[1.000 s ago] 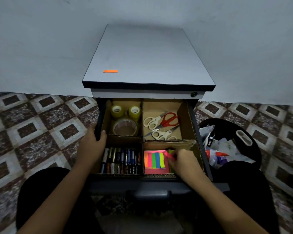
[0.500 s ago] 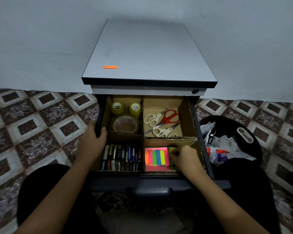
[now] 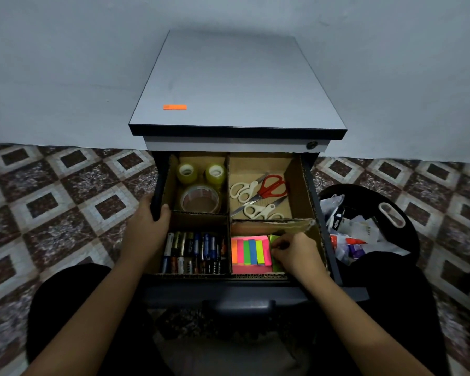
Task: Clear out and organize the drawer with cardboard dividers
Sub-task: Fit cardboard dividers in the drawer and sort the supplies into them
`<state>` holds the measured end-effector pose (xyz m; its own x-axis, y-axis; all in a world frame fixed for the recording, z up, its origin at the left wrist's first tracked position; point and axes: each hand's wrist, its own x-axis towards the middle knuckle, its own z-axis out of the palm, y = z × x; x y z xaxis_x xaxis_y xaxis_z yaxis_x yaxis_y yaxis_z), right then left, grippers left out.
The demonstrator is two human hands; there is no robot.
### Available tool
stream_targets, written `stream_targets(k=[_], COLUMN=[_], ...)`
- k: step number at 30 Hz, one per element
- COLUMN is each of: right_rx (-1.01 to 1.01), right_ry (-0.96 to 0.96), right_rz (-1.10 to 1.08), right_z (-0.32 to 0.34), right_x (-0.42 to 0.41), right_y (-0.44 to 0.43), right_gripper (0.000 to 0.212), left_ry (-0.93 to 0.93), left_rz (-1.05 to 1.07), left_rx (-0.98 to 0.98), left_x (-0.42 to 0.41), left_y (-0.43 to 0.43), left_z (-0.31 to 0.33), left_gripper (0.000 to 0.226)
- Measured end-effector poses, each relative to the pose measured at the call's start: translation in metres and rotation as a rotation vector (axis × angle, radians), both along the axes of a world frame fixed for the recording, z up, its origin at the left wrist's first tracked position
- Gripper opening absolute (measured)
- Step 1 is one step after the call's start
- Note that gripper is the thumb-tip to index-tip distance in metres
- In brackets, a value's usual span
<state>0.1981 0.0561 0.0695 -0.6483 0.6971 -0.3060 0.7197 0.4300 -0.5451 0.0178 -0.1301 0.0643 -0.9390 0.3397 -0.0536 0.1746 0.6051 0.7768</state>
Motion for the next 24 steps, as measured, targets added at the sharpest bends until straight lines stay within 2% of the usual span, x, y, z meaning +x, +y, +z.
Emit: stream_targets(k=[9, 14, 24], right_rx=[-0.132, -0.044, -0.099], right_ry=[0.025, -0.006, 0.038], right_rz=[-0.082, -0.045, -0.055], right_z=[-0.0065, -0.0072, -0.0082], right_x=[-0.0013, -0.0011, -0.0014], right_y=[0.0026, 0.0026, 0.0033], right_gripper=[0.012, 0.012, 0.012], left_ry=[0.008, 0.014, 0.016], left_rz=[0.0, 0.0, 0.004], left_rx=[-0.011, 0.008, -0.004], left_x=[-0.0001, 0.0005, 0.0002], left_y=[0.0006, 0.0002, 0.0003], left_z=[0.0002, 0.0007, 0.0004], left_gripper=[0.042, 0.042, 0.042])
